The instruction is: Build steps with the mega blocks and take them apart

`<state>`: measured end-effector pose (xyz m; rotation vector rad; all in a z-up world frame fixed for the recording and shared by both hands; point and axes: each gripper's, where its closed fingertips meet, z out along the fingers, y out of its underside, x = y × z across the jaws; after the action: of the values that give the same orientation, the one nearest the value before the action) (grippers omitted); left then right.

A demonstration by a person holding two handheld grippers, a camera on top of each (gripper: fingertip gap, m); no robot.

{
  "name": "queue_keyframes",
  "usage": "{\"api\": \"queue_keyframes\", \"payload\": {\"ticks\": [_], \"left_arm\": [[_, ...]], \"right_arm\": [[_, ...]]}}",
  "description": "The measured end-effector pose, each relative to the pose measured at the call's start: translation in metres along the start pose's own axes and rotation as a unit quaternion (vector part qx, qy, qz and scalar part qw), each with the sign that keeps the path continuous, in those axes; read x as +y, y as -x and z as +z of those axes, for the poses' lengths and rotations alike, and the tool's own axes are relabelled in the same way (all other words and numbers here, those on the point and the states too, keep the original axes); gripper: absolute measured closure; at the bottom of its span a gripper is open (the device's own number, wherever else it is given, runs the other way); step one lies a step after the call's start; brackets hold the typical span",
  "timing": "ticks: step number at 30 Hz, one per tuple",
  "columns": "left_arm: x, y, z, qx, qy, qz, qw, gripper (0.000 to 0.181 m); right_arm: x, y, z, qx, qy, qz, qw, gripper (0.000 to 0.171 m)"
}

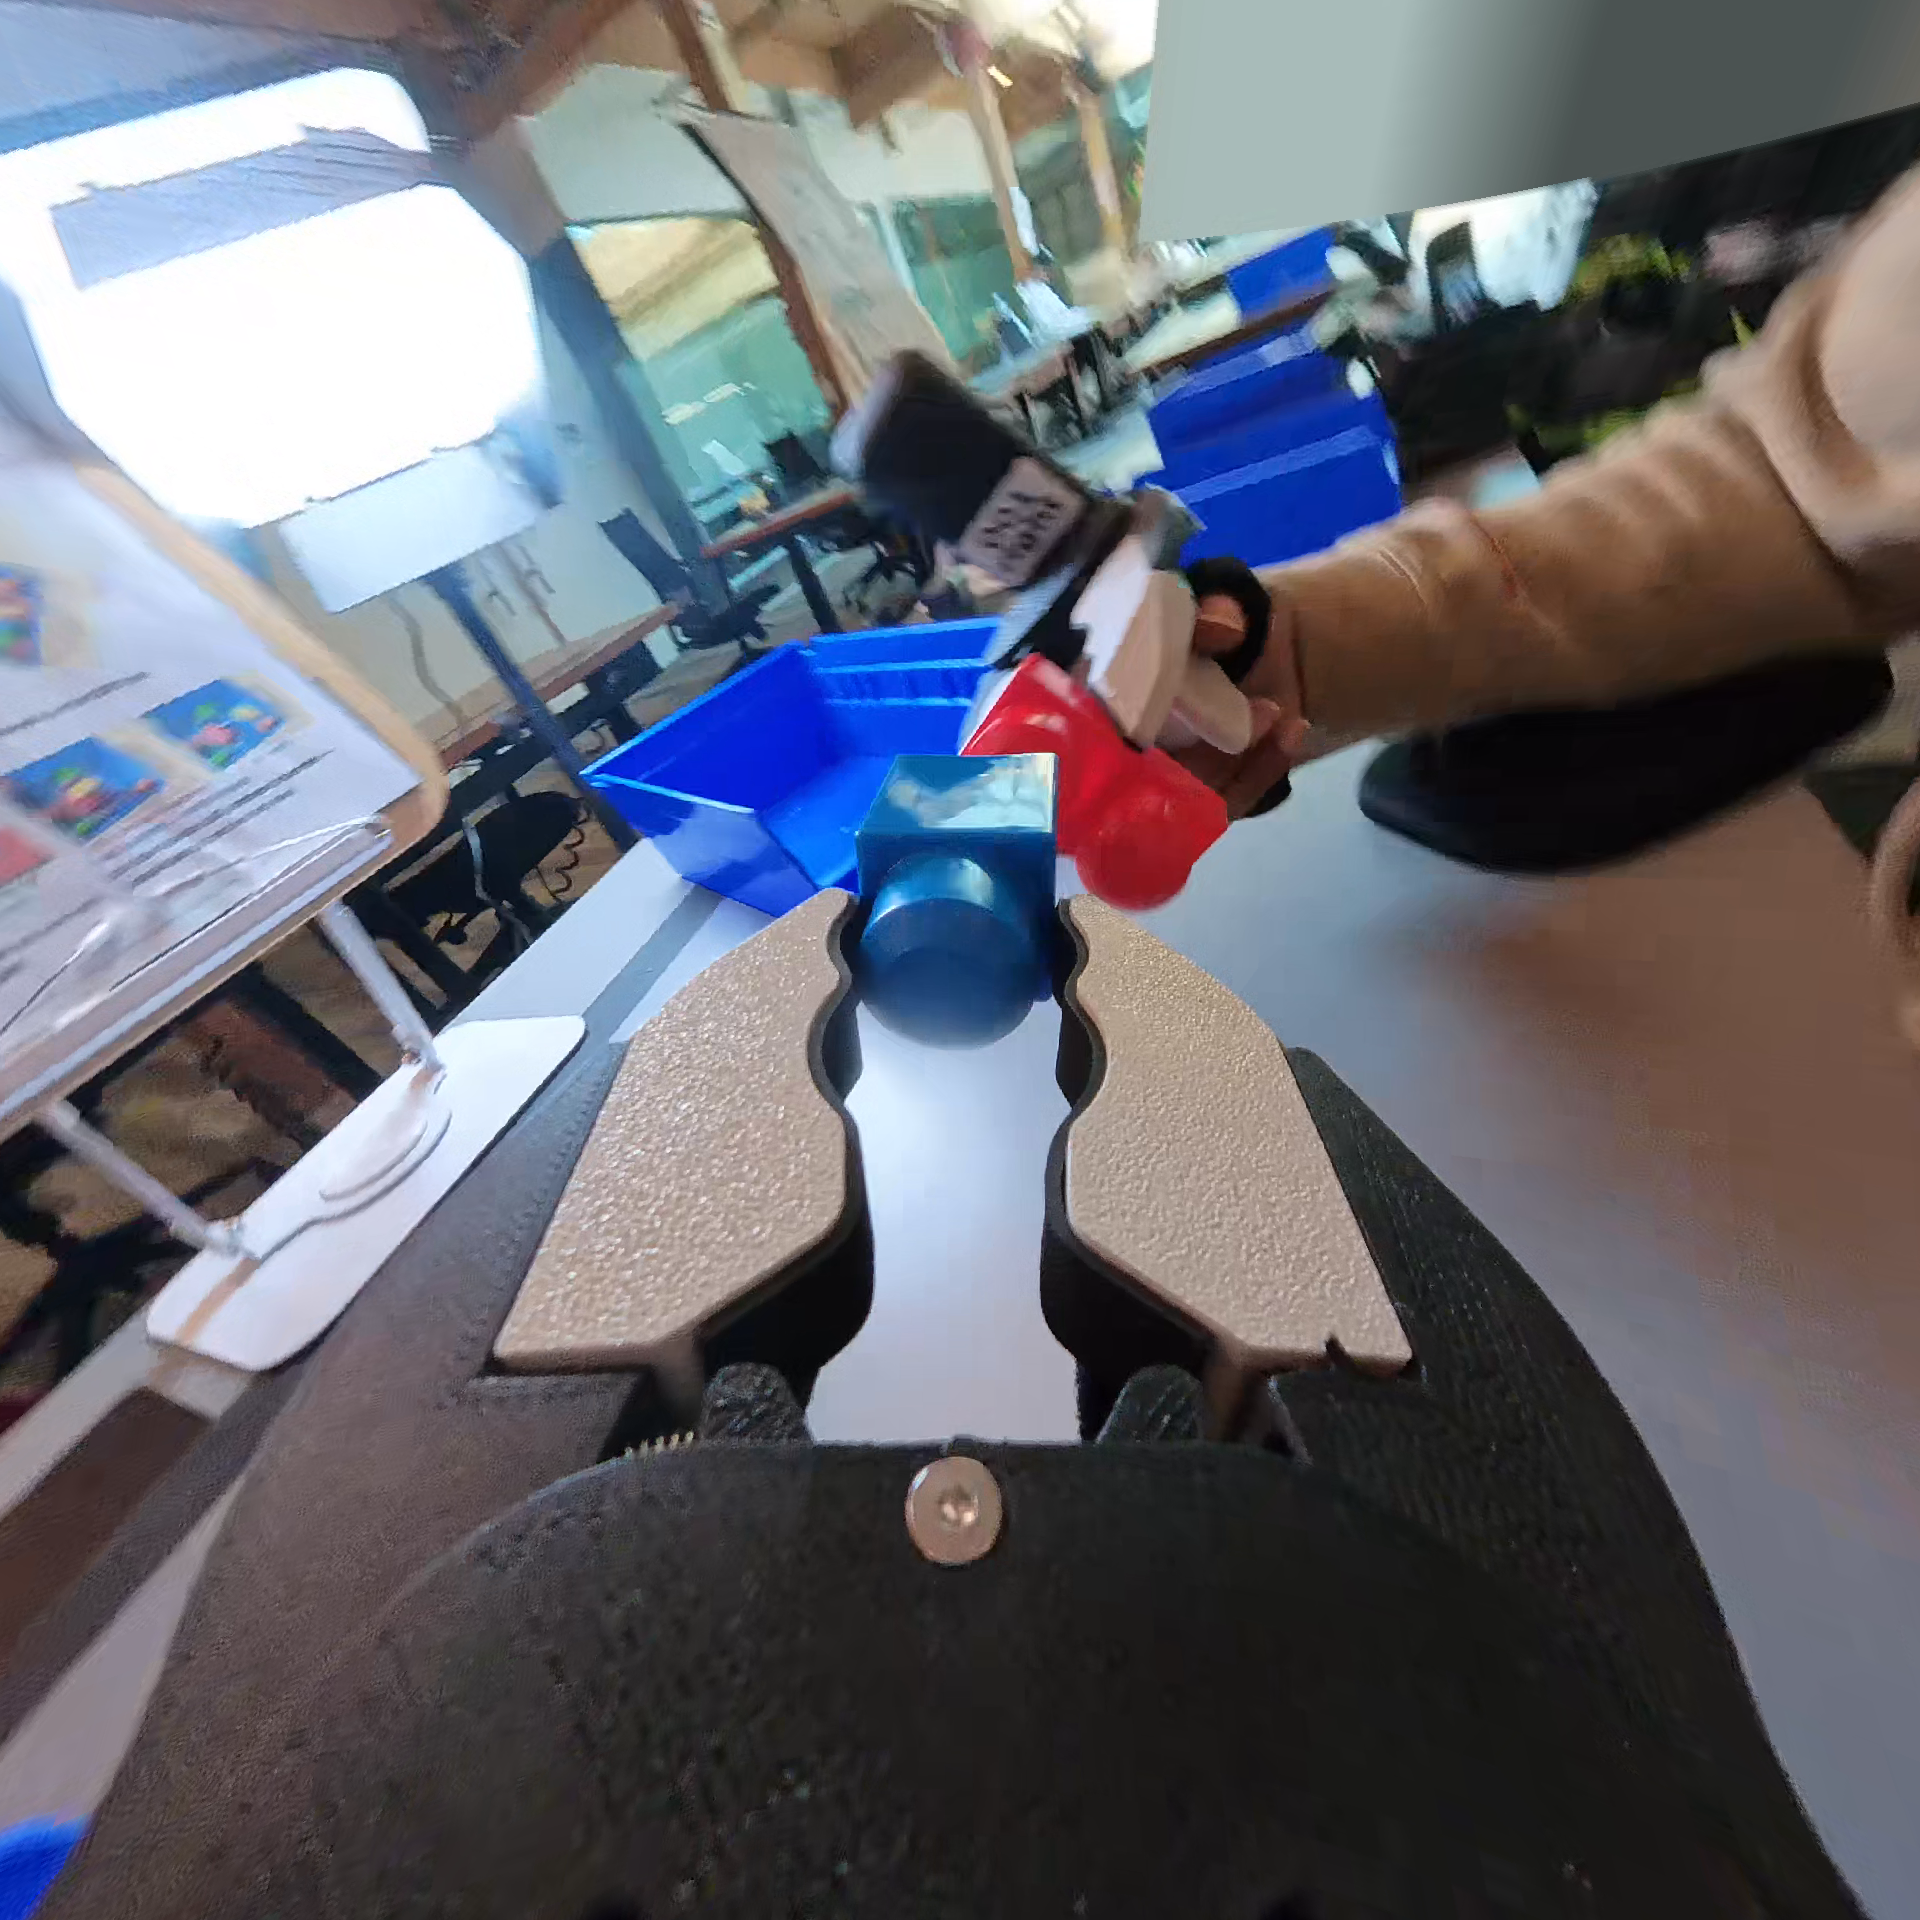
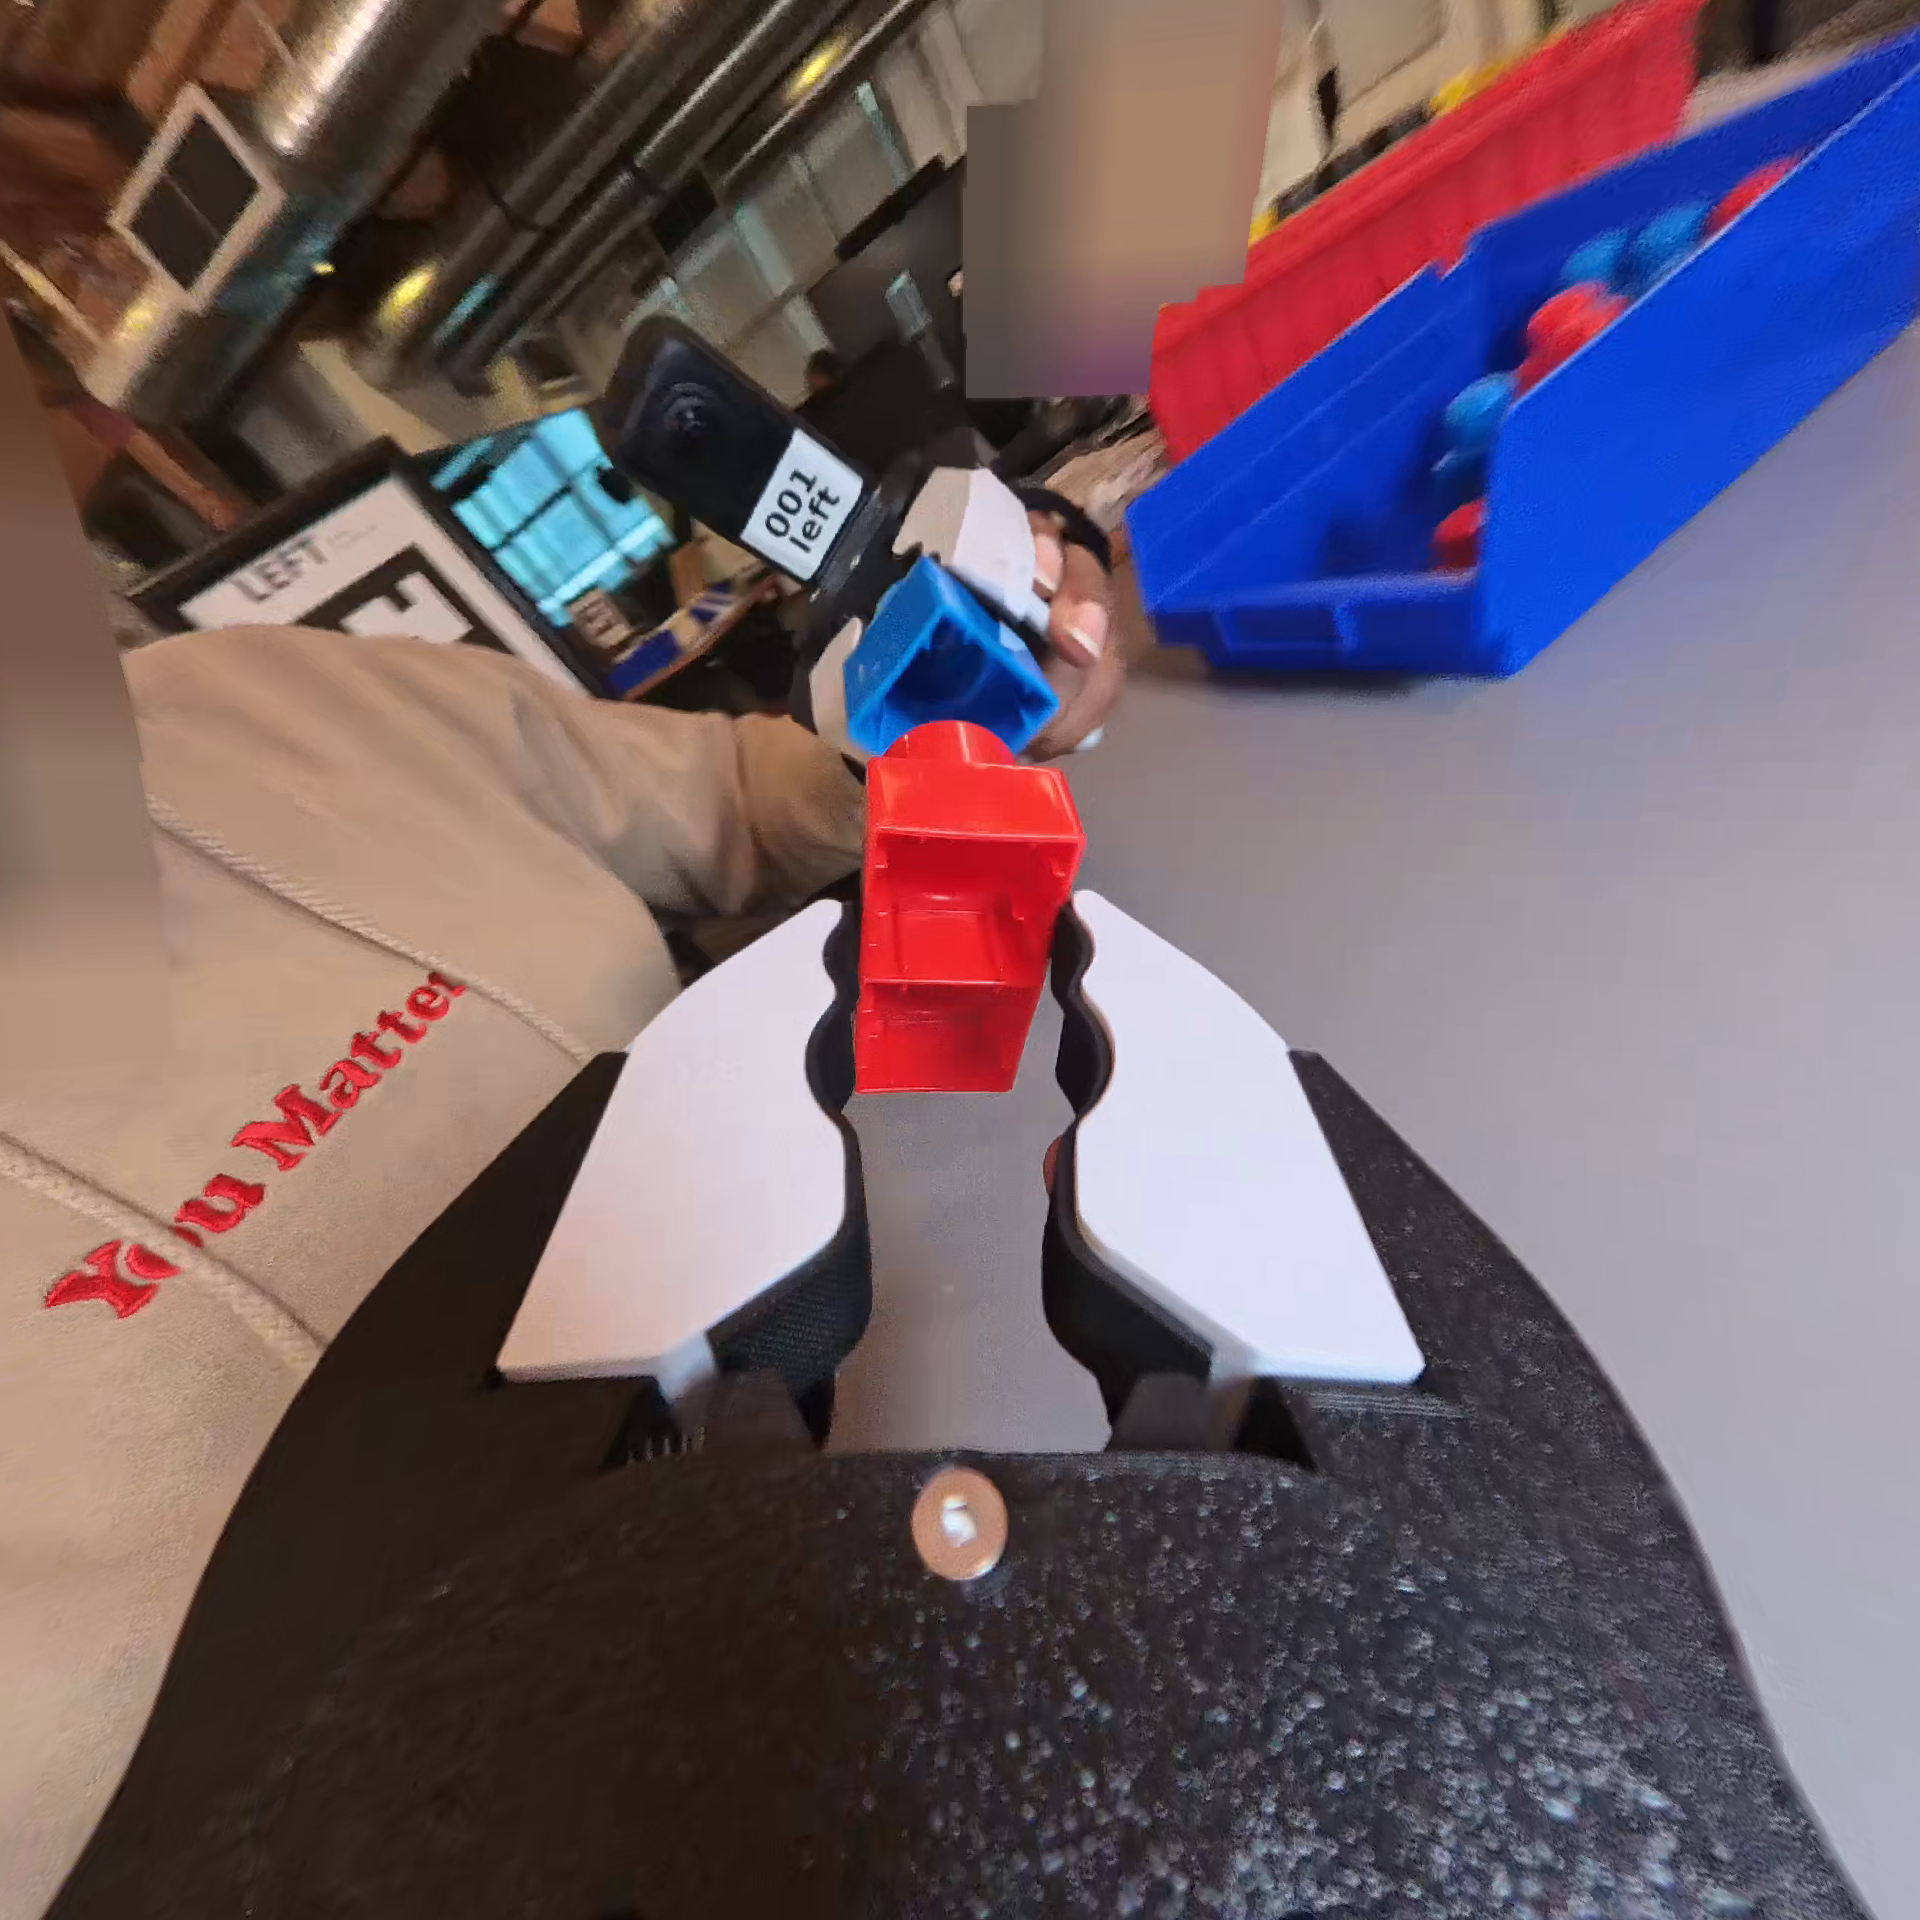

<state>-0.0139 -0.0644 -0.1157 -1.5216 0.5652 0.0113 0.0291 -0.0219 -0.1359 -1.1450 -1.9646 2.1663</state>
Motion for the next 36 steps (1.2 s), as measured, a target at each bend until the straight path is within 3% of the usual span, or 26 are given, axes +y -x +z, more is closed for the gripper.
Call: {"api": "queue_keyframes", "payload": {"ticks": [2, 3, 5, 7, 15, 19, 20, 22, 24, 26, 29, 31, 32, 36], "left_arm": [[-0.008, 0.035, -0.018, -0.044, -0.039, -0.085, 0.995, 0.147], [-0.008, 0.046, -0.024, -0.058, -0.054, -0.12, 0.99, 0.147], [0.002, 0.052, -0.024, -0.066, -0.053, -0.15, 0.985, 0.147], [0.016, 0.042, -0.014, -0.052, -0.024, -0.138, 0.989, 0.147], [0.051, 0.018, 0.008, -0.025, 0.04, -0.135, 0.99, 0.147], [0.059, 0.013, 0.011, -0.014, 0.052, -0.139, 0.989, 0.147], [0.061, 0.013, 0.012, -0.015, 0.056, -0.138, 0.989, 0.147], [0.064, 0.012, 0.013, -0.014, 0.062, -0.14, 0.988, 0.147], [0.065, 0.011, 0.013, -0.012, 0.062, -0.14, 0.988, 0.147], [0.066, 0.011, 0.014, -0.009, 0.063, -0.141, 0.988, 0.147], [0.069, 0.007, 0.016, 0.001, 0.067, -0.149, 0.987, 0.147], [0.071, 0.004, 0.018, 0.006, 0.076, -0.15, 0.986, 0.147], [0.073, 0.001, 0.02, 0.011, 0.086, -0.147, 0.985, 0.147], [0.077, -0.019, 0.025, 0.041, 0.113, -0.111, 0.986, 0.147]], "right_arm": [[-0.03, -0.023, -0.043, 0.105, -0.039, -0.04, 0.993, 0.135], [-0.045, -0.048, -0.074, 0.212, -0.051, -0.072, 0.973, 0.135], [-0.066, -0.098, -0.15, 0.427, -0.058, -0.112, 0.895, 0.134], [-0.068, -0.133, -0.205, 0.54, -0.054, -0.076, 0.836, 0.134], [-0.065, -0.258, -0.293, 0.704, 0.008, 0.055, 0.708, 0.135], [-0.084, -0.312, -0.317, 0.733, 0.044, 0.022, 0.679, 0.135], [-0.09, -0.318, -0.318, 0.733, 0.047, 0.007, 0.679, 0.126], [-0.105, -0.316, -0.311, 0.727, 0.039, -0.02, 0.685, 0.116], [-0.128, -0.296, -0.29, 0.709, 0.008, -0.075, 0.701, 0.116], [-0.141, -0.266, -0.255, 0.669, -0.002, -0.119, 0.734, 0.113], [-0.134, -0.195, -0.163, 0.51, 0.012, -0.181, 0.841, 0.117], [-0.103, -0.13, -0.089, 0.35, 0.057, -0.203, 0.913, 0.118], [-0.083, -0.098, -0.058, 0.281, 0.092, -0.216, 0.931, 0.118], [-0.002, -0.04, 0.017, 0.179, 0.247, -0.304, 0.903, 0.115]]}}
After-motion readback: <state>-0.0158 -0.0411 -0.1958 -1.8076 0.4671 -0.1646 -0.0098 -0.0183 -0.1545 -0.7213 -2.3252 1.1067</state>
